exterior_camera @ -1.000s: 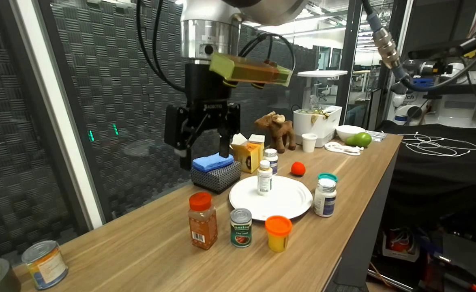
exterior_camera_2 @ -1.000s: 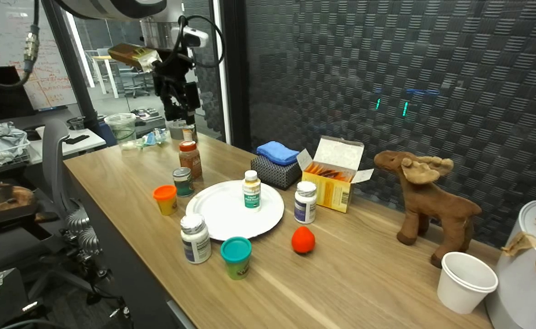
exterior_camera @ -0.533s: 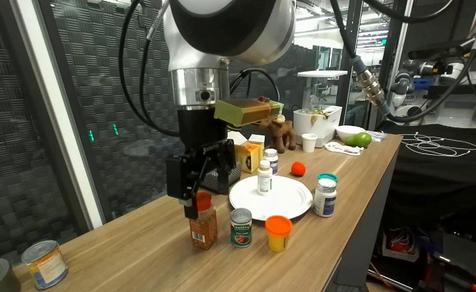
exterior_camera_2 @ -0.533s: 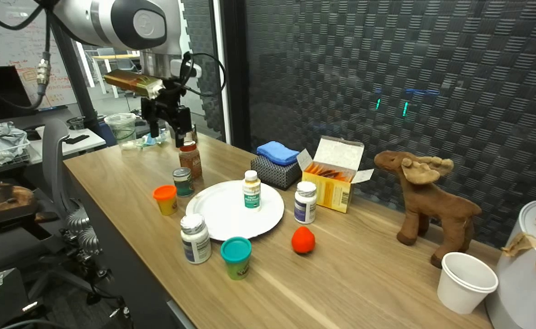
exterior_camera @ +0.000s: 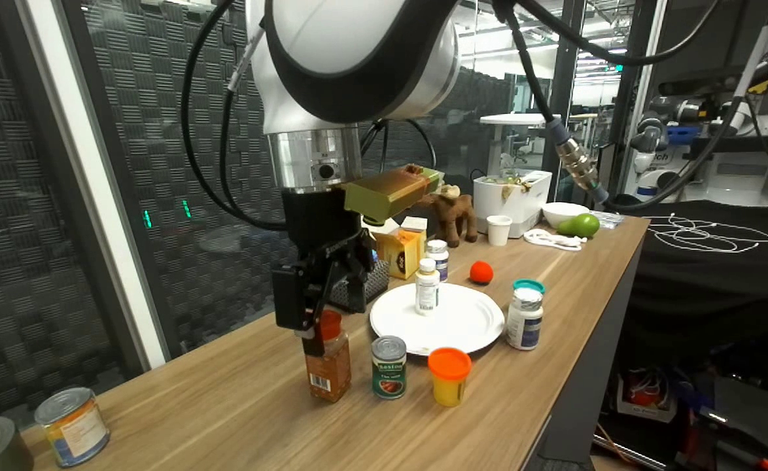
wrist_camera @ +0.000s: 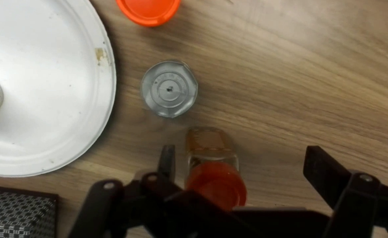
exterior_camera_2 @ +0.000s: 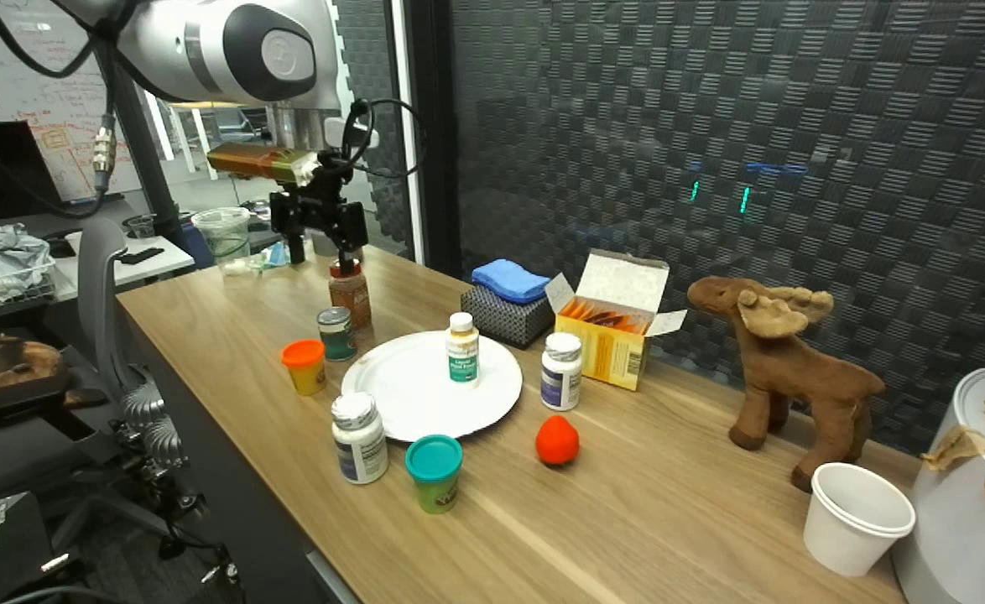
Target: Put the bottles and orange plushie surrounding the white plate on the white plate
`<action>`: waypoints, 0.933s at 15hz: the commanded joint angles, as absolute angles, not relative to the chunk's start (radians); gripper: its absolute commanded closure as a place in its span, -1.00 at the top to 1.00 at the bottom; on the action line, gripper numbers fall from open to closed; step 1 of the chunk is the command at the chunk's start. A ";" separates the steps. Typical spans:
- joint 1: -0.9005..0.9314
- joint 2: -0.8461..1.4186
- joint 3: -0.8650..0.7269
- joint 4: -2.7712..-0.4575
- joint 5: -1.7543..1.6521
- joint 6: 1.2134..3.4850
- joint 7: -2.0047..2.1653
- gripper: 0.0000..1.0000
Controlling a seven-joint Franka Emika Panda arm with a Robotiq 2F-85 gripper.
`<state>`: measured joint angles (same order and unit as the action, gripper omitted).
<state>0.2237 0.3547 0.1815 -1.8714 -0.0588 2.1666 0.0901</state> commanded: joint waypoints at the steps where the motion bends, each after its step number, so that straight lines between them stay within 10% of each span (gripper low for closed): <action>1: 0.243 0.382 0.165 -1.809 -0.103 2.144 0.095 1.00; 5: 0.240 0.411 0.167 -1.780 -0.100 2.140 0.084 1.00; 14: 0.234 0.386 0.157 -1.742 -0.097 2.079 0.092 -0.52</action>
